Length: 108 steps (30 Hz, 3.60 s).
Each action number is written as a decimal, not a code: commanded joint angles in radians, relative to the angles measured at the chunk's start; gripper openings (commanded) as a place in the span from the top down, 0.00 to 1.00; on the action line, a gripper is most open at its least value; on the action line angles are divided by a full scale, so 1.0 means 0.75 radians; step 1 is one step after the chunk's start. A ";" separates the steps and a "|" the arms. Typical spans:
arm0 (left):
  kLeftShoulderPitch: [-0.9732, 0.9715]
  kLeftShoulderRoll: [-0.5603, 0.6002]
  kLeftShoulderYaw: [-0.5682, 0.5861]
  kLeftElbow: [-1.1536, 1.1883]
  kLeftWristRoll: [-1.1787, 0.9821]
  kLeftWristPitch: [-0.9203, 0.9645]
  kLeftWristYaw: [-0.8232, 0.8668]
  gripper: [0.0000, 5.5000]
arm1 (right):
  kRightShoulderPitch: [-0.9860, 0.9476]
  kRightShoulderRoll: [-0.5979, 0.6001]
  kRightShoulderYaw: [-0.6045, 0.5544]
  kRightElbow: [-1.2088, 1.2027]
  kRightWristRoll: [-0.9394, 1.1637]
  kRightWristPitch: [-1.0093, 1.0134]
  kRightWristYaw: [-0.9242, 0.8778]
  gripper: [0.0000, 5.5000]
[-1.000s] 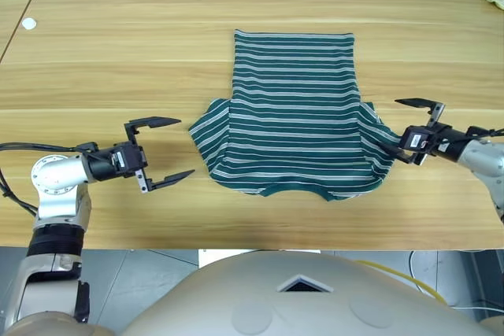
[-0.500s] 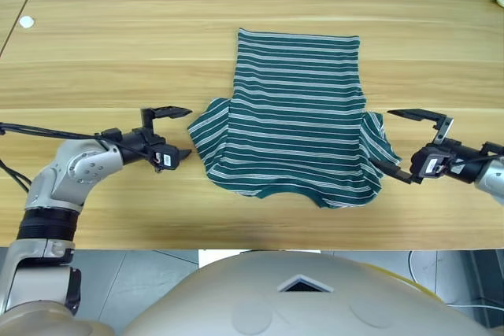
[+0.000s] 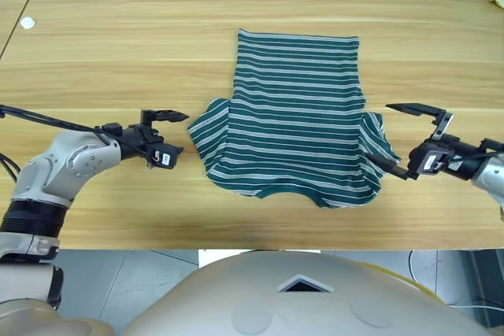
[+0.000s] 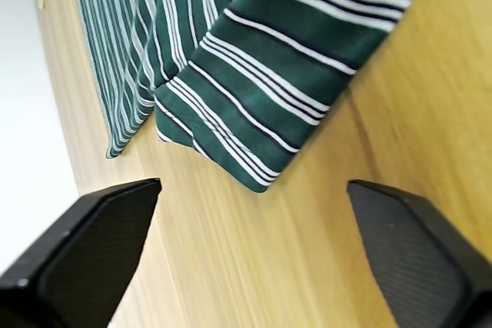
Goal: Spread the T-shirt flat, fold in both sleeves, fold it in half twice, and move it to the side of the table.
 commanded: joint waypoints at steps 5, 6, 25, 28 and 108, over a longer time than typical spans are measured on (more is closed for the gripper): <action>-0.055 -0.034 -0.087 0.030 0.008 0.022 0.017 0.45 | -0.044 0.031 0.009 -0.002 -0.013 0.018 0.016 0.02; -0.070 -0.044 -0.095 0.043 0.004 0.022 0.026 0.48 | -0.044 0.034 0.009 -0.001 -0.016 0.018 0.016 0.02; -0.150 -0.053 -0.156 0.092 0.089 0.098 0.112 0.52 | -0.016 0.050 0.004 -0.032 -0.029 0.016 0.018 0.02; -0.152 -0.056 -0.163 0.087 0.085 0.100 0.110 0.60 | -0.015 0.051 0.005 -0.032 -0.031 0.018 0.017 0.02; -0.188 -0.506 -0.317 0.293 -0.093 -0.079 0.388 1.00 | 0.014 0.109 0.013 -0.135 0.040 0.009 0.070 0.02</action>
